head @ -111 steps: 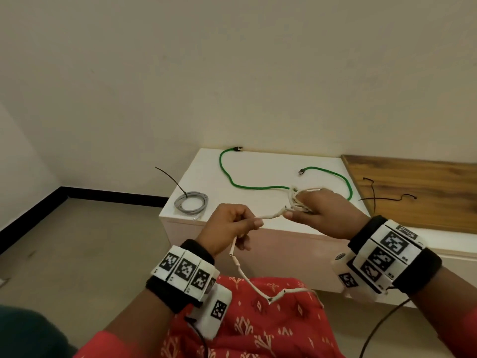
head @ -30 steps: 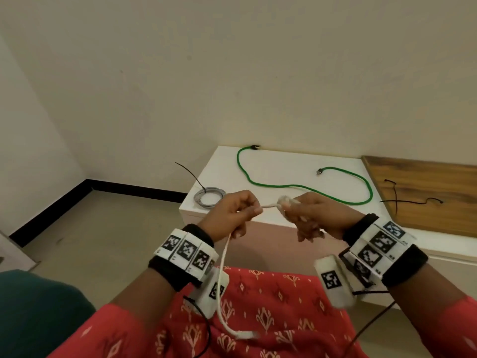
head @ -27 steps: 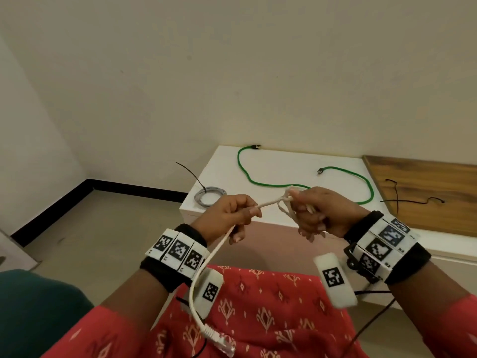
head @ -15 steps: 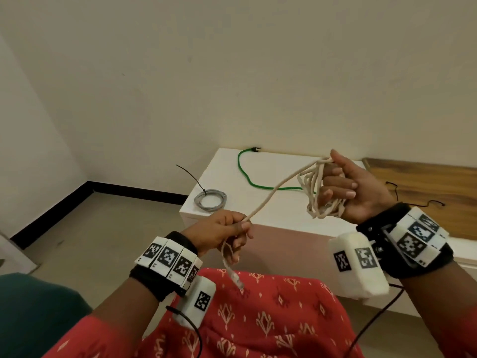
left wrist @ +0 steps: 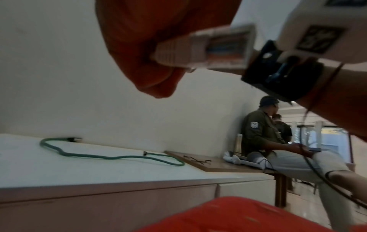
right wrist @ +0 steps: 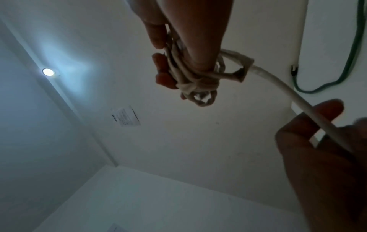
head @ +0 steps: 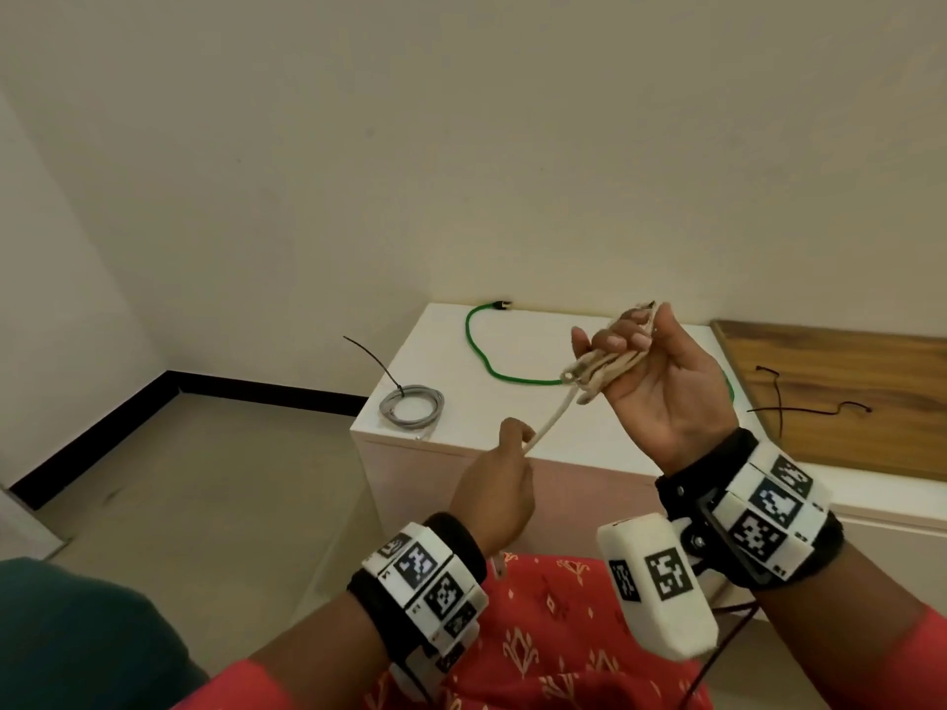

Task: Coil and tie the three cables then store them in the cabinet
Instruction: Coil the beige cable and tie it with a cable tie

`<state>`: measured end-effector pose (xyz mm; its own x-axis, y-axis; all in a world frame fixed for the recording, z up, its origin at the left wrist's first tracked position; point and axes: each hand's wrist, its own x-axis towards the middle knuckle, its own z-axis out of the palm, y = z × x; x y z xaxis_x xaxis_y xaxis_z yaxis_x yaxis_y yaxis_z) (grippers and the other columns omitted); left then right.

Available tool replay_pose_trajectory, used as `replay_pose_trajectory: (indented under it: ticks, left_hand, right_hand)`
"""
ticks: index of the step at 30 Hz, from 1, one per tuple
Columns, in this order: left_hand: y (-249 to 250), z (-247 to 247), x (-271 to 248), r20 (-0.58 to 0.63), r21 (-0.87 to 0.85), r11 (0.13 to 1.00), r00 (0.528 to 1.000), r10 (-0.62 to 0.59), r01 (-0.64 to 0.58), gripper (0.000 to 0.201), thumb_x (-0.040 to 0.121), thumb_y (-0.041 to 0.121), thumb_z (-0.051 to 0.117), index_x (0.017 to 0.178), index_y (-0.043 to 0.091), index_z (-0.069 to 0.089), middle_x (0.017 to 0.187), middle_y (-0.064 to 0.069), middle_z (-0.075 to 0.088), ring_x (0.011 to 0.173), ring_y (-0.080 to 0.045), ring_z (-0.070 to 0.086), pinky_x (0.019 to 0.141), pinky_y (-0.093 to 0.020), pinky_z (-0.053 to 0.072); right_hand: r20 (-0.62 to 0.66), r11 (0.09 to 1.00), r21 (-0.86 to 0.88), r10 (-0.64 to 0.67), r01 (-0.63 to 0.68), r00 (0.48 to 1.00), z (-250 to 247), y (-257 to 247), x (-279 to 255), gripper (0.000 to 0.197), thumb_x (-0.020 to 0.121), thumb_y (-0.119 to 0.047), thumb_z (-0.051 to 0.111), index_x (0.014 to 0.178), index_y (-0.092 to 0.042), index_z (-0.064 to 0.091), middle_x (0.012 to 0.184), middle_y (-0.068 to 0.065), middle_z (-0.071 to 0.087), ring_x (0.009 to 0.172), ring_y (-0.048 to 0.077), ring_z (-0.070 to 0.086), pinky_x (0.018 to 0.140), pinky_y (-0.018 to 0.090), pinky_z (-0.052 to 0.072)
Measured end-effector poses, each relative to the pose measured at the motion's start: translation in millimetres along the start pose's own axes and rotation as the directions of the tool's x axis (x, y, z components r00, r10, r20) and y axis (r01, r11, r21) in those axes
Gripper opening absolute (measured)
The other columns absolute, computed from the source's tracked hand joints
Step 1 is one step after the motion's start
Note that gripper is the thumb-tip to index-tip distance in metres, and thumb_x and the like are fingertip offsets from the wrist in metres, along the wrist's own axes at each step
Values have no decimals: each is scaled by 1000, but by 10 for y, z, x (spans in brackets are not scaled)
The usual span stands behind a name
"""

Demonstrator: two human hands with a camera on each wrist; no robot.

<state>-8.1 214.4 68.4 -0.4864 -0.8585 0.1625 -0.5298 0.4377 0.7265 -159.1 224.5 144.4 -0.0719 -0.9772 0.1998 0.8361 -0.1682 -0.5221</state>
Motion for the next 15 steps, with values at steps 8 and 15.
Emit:
replay_pose_trajectory:
  ticks: [8,15]
  left_hand:
    - [217,-25,-181,104,-298,948,991,-88,116,39,90,-1,34,120,22,45,73,-1,58,56,-12,51,57,-23,46]
    - [265,-69,-264,265,-480,816,940,-216,323,17,92,-1,40,105,8,47,65,-1,57,42,-6,48,49,-24,42]
  right_hand:
    - [54,688,-716,-110,115,993,-102,272,-67,25,95,-31,37,81,-12,45,53,-10,52,58,10,57,77,40,42]
    - [96,311,-944,-54,108,994,-98,339,-115,20,97,-21,36,79,-16,42,64,-3,53,65,9,55,60,25,38]
